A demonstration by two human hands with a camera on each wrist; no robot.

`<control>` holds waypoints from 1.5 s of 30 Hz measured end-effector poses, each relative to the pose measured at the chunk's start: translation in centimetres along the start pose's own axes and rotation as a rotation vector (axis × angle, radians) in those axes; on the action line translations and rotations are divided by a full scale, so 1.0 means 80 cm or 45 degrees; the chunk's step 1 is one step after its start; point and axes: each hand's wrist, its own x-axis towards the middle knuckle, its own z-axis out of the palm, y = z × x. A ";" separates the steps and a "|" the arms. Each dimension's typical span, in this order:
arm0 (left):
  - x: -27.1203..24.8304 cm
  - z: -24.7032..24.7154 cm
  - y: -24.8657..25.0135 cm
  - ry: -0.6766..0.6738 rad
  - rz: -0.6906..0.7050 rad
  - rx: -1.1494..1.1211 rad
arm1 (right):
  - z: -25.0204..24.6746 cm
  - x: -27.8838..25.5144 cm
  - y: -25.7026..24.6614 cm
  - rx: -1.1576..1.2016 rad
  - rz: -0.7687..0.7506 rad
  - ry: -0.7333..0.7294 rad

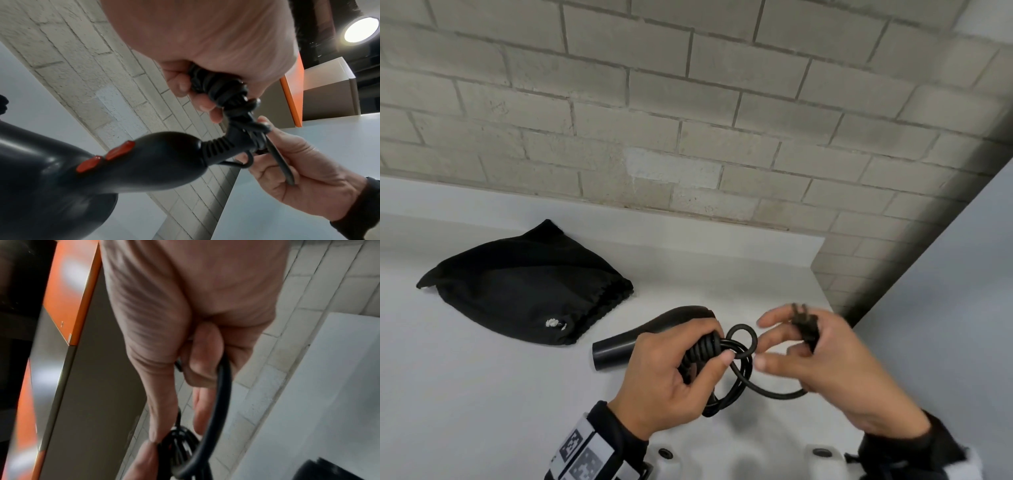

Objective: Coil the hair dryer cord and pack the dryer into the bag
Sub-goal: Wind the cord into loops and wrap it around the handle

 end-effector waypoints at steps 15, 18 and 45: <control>0.000 -0.010 -0.002 -0.159 -0.037 0.133 | 0.015 -0.002 0.014 -0.332 -0.518 0.008; 0.001 -0.014 -0.004 -0.220 -0.073 0.146 | 0.015 0.001 0.019 -0.356 -0.616 0.048; -0.010 -0.003 -0.008 -0.277 -0.048 0.208 | 0.009 0.022 0.007 -0.308 -0.196 -0.045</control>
